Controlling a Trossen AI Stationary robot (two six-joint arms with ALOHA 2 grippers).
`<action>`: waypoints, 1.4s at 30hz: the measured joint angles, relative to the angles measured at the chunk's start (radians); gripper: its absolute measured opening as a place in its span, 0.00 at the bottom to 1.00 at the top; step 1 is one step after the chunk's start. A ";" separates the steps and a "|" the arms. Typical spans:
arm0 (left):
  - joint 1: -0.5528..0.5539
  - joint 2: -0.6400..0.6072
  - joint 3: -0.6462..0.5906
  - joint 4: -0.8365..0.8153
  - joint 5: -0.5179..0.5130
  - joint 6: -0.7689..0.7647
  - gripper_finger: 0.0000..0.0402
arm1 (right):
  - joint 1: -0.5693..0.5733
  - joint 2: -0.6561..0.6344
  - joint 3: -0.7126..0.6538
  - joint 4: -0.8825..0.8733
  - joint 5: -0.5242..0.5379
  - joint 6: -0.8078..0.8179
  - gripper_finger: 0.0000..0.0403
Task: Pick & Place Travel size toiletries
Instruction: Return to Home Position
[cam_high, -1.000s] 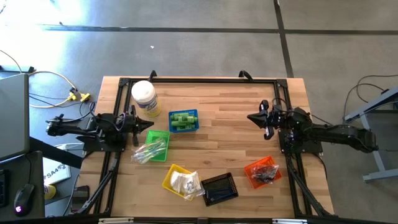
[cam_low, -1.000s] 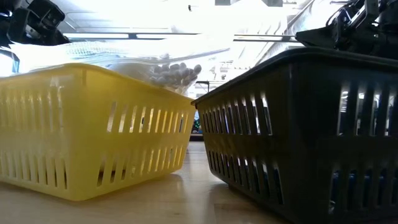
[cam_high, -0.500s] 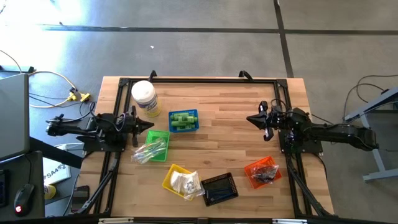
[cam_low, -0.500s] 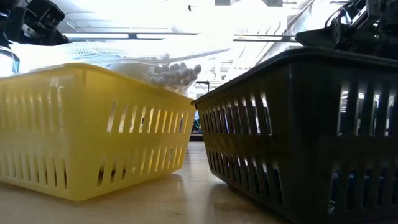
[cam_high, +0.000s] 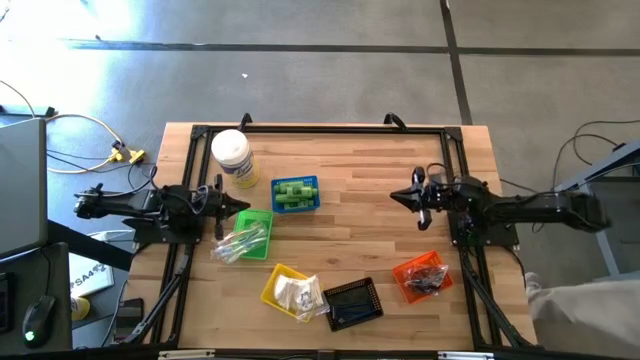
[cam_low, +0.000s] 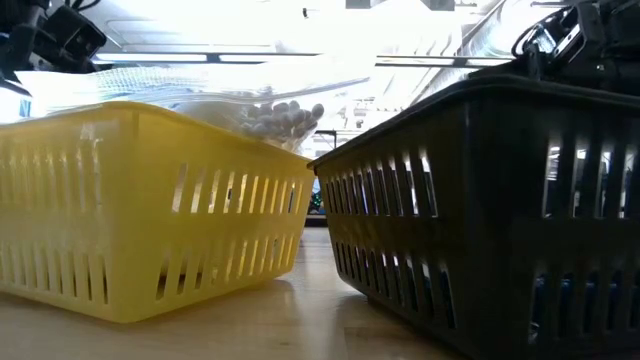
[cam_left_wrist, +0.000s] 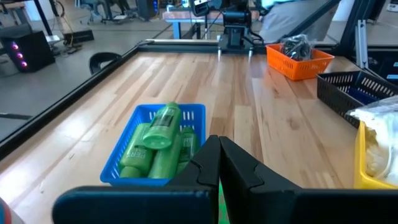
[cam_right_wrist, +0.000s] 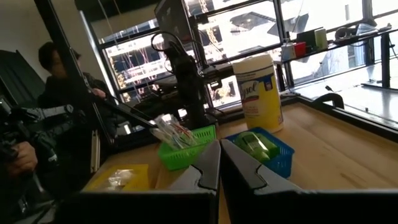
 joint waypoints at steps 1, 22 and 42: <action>0.000 0.000 0.000 0.002 0.000 0.000 0.00 | 0.012 0.004 0.000 0.002 0.006 -0.005 0.01; 0.000 0.000 0.000 0.006 0.064 0.026 0.00 | 0.161 0.061 0.000 0.019 0.134 -0.039 0.01; 0.000 0.000 0.000 0.034 0.104 0.026 0.00 | 0.284 0.069 0.000 0.018 0.214 -0.079 0.01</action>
